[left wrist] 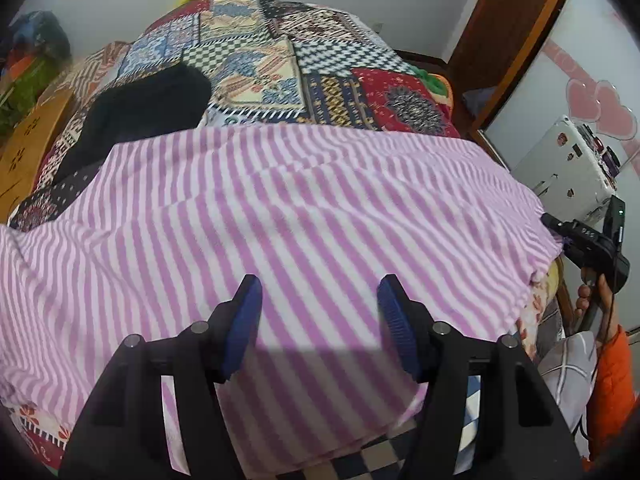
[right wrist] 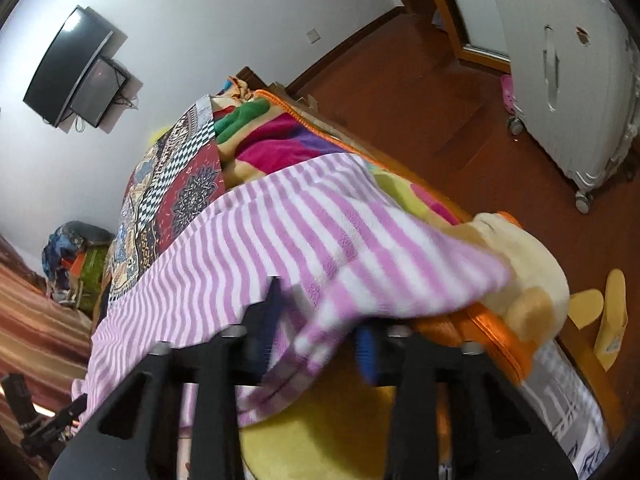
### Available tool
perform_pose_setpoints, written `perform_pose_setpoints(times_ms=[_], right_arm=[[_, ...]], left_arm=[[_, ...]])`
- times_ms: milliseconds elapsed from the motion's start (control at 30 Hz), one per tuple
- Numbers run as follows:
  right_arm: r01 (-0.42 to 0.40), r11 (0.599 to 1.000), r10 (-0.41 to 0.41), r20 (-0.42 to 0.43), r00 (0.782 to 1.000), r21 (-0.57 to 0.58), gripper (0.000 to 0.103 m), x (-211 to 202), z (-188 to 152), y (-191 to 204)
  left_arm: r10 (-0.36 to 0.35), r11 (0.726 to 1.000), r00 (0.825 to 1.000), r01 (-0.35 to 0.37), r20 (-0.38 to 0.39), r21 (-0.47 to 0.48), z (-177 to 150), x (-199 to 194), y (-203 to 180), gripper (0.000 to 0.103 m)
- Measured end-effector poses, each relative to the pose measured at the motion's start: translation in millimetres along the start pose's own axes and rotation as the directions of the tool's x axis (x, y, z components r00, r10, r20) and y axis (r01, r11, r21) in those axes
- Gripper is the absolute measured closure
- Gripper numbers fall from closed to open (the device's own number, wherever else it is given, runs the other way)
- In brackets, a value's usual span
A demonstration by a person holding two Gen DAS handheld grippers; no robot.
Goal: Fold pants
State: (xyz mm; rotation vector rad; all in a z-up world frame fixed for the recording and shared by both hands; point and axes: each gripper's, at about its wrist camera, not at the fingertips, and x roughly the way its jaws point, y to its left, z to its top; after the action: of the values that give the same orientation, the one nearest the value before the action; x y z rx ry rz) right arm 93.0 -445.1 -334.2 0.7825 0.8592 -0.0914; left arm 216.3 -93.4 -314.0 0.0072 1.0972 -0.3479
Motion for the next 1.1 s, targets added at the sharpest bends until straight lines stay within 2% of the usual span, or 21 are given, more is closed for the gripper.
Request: perform_pose_setpoints(times_ms=[133,333,400,600,700,767,900,967,1100], right_arm=[[-0.022,0.999,0.023,0.04,0.999,-0.029,0.09,-7.7,6.1,2.7],[-0.039,0.995,0.048,0.102,0.994,-0.091,0.095,-20.9,18.8,19.2],[-0.058,0.993,0.069,0.113,0.991,-0.1,0.095,-23.4,24.3,25.7],[-0.097,0.981,0.12,0.135,0.984,-0.168,0.095,-31.2,34.5,53.7],[-0.122,0.969,0.153,0.138,0.979,-0.213,0.095,-33.9,38.6,74.0],[-0.144,0.955,0.185,0.141,0.973,-0.259,0.095,-37.4,42.5,94.6],[-0.198,0.918,0.258,0.137,0.956,-0.345,0.095,-45.3,43.8,135.5],[-0.241,0.881,0.312,0.117,0.943,-0.406,0.095,-49.8,41.0,165.5],[-0.314,0.772,0.388,0.019,0.921,-0.553,0.095,-52.8,20.9,226.7]], left_arm=[[-0.009,0.998,1.0,0.007,0.029,0.065,19.9,-5.0,-21.2,0.042],[-0.076,0.988,0.997,0.071,0.029,0.137,55.0,8.3,-62.5,0.042],[-0.074,0.985,0.997,0.071,0.012,0.157,60.4,20.2,-74.6,0.042],[-0.103,0.98,0.989,0.118,-0.103,0.158,57.7,59.7,-90.4,0.042],[-0.093,0.978,0.991,0.11,-0.1,0.179,52.8,62.0,-91.2,0.042],[-0.103,0.979,0.991,0.117,-0.086,0.17,52.3,53.5,-84.9,0.042],[-0.125,0.988,0.992,0.125,-0.012,0.087,52.6,25.2,-52.3,0.042],[-0.107,0.993,0.994,0.105,0.022,0.059,49.4,10.9,-34.8,0.042],[-0.024,1.0,0.995,0.023,0.102,0.008,40.0,-22.9,8.1,0.042]])
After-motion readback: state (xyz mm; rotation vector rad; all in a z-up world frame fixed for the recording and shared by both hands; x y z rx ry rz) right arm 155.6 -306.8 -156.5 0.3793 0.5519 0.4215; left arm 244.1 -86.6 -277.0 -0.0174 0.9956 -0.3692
